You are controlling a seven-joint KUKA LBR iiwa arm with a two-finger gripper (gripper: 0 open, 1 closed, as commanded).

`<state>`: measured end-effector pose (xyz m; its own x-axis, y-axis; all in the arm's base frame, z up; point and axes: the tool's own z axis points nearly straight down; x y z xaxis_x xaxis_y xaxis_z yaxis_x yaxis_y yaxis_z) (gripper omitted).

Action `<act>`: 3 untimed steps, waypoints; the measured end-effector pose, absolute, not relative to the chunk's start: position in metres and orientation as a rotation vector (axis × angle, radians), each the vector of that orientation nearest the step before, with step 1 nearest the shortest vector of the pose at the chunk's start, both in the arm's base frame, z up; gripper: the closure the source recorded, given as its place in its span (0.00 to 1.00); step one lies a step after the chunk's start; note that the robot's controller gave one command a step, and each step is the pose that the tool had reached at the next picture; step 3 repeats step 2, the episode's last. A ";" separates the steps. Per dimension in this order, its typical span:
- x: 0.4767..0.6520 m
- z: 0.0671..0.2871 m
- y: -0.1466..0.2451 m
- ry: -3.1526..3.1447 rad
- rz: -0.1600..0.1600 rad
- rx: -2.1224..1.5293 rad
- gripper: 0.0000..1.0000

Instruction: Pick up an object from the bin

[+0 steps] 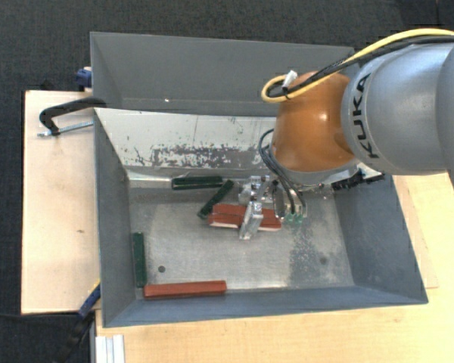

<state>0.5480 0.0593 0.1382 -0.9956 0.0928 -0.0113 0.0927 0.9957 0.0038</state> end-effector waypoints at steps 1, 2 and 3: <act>0.548 0.138 0.059 3.129 0.005 0.146 1.00; 0.547 0.141 0.059 3.136 0.003 0.146 1.00; 0.547 0.141 0.059 3.136 0.003 0.146 1.00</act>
Offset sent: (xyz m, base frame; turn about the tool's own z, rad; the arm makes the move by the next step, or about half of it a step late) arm 0.0000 0.0000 0.0375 0.0000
